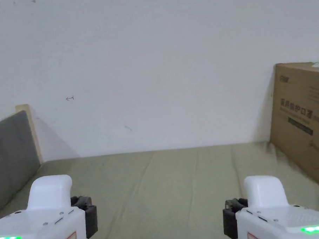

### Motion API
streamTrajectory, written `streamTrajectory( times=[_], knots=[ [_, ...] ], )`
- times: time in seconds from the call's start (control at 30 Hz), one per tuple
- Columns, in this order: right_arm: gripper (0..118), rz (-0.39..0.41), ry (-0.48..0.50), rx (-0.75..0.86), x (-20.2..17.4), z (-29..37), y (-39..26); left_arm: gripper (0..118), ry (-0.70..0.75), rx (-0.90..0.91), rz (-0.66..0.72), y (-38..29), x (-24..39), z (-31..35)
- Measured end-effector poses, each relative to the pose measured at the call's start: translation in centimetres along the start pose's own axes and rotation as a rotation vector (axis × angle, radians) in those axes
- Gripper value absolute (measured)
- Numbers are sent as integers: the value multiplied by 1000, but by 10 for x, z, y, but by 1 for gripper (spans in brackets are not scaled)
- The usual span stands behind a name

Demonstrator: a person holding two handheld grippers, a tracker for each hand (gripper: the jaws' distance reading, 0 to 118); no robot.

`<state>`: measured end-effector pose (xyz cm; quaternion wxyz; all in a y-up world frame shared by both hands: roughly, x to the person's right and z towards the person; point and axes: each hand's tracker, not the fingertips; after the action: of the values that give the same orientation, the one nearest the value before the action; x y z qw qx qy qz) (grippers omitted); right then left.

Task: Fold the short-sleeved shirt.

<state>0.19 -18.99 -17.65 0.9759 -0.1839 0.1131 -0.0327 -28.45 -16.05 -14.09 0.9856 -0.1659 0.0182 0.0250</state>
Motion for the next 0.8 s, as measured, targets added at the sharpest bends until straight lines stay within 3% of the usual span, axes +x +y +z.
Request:
streamTrajectory(
  times=[0.07, 0.13, 0.2, 0.23, 0.27, 0.3, 0.33, 0.37, 0.4, 0.47, 0.57, 0.67, 0.8],
  knots=[
    [0, 28, -42, 62, -1, 10, 7, 0, 3, 29, -26, 3, 12, 6],
    [1, 31, -96, 108, -2, 17, 11, 13, 11, 47, -26, 6, 25, 11],
    [24, 10, -90, 137, 1, 25, 10, 43, -27, 77, 28, 6, 30, 18],
    [38, -3, -82, 149, 2, 27, 11, 62, -62, 93, 42, 5, 32, 20],
    [51, -20, -73, 163, 4, 31, 11, 93, -67, 93, 42, 5, 38, 22],
    [65, -29, -68, 167, 6, 33, 12, 112, -57, 87, 36, 4, 42, 23],
    [86, -26, -64, 166, 7, 34, 12, 118, -47, 93, 37, 2, 44, 26],
    [109, -25, -62, 167, 7, 33, 12, 118, -47, 98, 33, 1, 46, 26],
    [118, -21, -67, 176, 7, 35, 11, 118, -51, 111, 34, 0, 49, 28],
    [118, 12, -99, 238, 3, 39, 10, 118, -56, 132, 29, -4, 49, 29],
    [118, 72, -126, 224, -3, 36, 8, 118, 51, 135, 3, -5, 53, 31],
    [118, 61, -117, 219, -7, 34, 7, 118, 151, 122, -25, -5, 54, 34],
    [118, 4, -57, 192, -8, 31, 7, 118, 117, 214, -27, -8, 52, 40]
  ],
)
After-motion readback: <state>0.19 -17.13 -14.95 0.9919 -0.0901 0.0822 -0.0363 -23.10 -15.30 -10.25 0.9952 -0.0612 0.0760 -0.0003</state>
